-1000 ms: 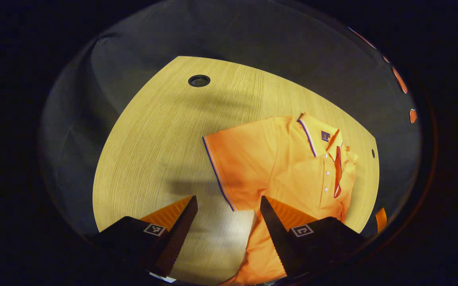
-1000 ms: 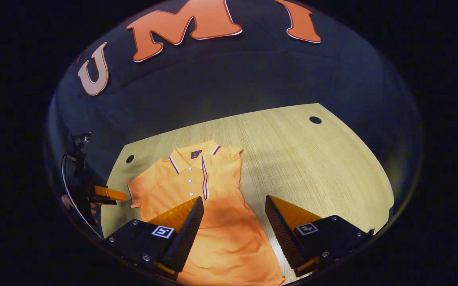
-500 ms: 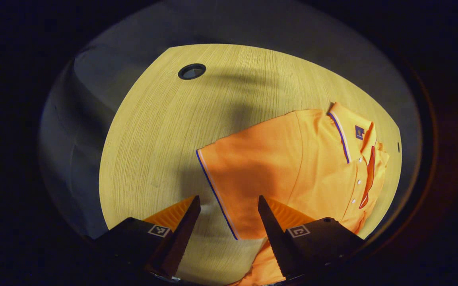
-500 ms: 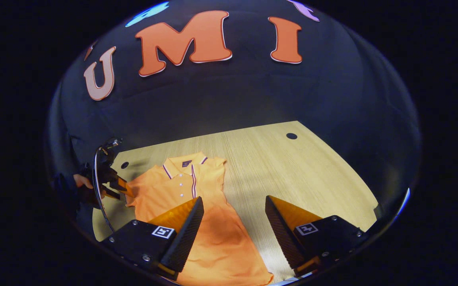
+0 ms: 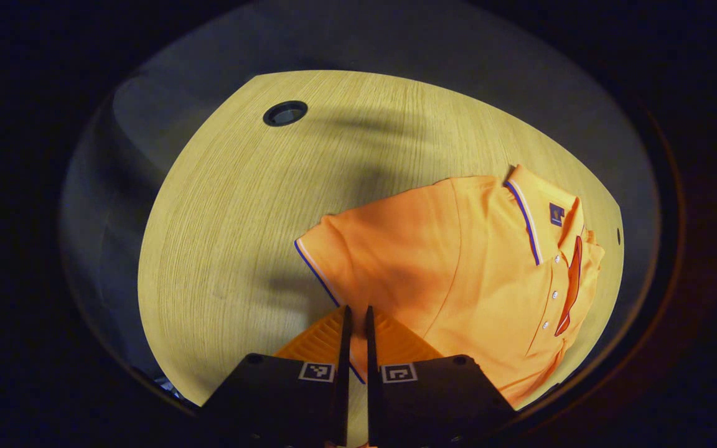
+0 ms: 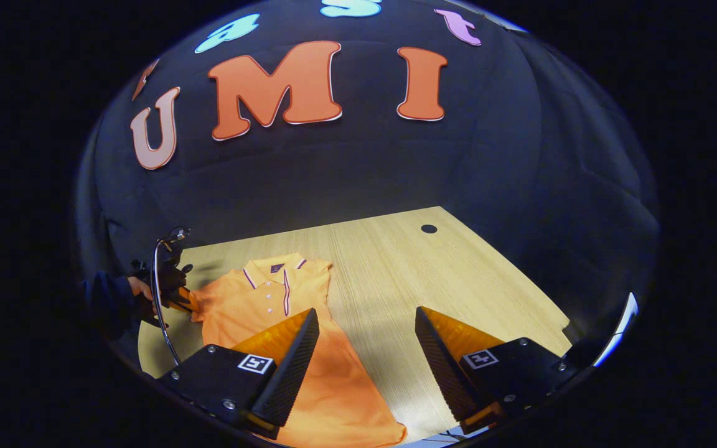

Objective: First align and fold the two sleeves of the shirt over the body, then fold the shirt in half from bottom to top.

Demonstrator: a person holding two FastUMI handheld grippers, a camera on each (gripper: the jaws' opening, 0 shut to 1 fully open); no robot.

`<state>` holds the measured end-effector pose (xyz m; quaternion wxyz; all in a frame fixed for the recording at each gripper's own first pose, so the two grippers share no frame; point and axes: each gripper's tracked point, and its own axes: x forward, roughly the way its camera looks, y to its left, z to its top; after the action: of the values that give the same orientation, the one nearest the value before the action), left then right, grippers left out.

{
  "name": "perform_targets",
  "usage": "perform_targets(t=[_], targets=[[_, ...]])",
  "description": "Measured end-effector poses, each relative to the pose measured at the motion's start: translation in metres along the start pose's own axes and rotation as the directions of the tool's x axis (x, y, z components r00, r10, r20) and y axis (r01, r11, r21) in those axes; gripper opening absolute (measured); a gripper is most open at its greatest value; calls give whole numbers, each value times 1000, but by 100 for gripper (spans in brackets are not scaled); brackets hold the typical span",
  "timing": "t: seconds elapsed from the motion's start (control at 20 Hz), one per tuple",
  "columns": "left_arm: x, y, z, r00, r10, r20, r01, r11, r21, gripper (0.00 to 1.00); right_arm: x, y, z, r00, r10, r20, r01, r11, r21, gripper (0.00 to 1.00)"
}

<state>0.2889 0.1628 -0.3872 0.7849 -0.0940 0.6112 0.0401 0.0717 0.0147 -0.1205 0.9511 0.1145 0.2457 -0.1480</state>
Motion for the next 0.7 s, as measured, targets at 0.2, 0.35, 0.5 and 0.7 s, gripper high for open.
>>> perform_targets(t=[0.2, 0.35, 0.5, 0.7], targets=[[-11, -13, 11, 998, -43, 55, 40, 998, 49, 13, -8, -21, -8, 999, -36, -5, 36, 999, 19, 95], [-24, -27, 25, 993, -50, 107, 36, 991, 125, 13, -14, -28, -11, 999, -38, 3, 38, 999, 22, 95], [-35, -46, 32, 989, -60, 137, 34, 982, 188, 13, -18, -32, -14, 999, -52, 12, 52, 998, 21, 95], [-42, -84, 34, 984, -110, 139, 67, 956, 286, 13, -24, -35, -18, 998, -66, 24, 66, 998, 14, 95]])
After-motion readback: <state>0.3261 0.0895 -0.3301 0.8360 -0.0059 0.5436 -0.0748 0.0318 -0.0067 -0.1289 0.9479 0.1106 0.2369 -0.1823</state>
